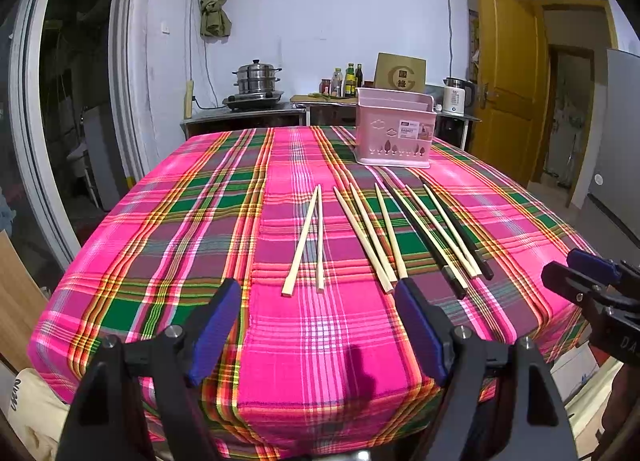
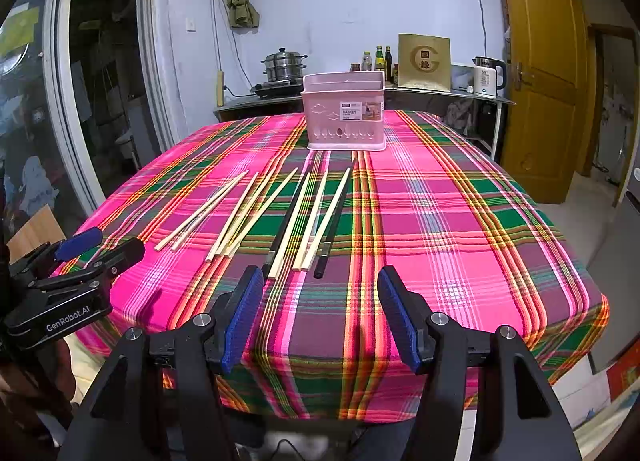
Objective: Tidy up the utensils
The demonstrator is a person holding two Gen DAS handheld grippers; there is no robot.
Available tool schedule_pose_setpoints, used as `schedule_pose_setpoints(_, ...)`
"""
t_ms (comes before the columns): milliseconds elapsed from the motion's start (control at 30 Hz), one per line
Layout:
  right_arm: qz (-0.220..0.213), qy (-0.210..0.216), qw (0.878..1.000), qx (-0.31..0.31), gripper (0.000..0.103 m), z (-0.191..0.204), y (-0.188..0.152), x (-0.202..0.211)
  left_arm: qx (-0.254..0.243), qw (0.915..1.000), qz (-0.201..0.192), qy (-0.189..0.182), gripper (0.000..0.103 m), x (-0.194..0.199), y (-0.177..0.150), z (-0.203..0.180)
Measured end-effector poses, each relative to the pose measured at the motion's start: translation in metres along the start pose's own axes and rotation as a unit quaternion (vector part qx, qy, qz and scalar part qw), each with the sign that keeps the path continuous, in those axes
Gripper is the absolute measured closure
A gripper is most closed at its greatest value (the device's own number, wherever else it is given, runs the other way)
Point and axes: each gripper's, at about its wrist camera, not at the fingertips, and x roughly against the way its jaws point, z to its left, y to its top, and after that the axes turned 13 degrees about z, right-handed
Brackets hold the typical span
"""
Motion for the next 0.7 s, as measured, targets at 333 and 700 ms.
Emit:
schedule_pose_setpoints(333, 0.007, 0.004, 1.000, 0.014, 0.043, 0.001, 0.018, -0.010, 0.008, 0.9996, 0.026, -0.009, 0.022, -0.023, 0.022, 0.012)
schedule_pose_setpoints(700, 0.057, 0.035, 0.998, 0.000, 0.053, -0.016, 0.088, -0.064, 0.004, 0.9957, 0.091, -0.018, 0.039, -0.089, 0.089, 0.044)
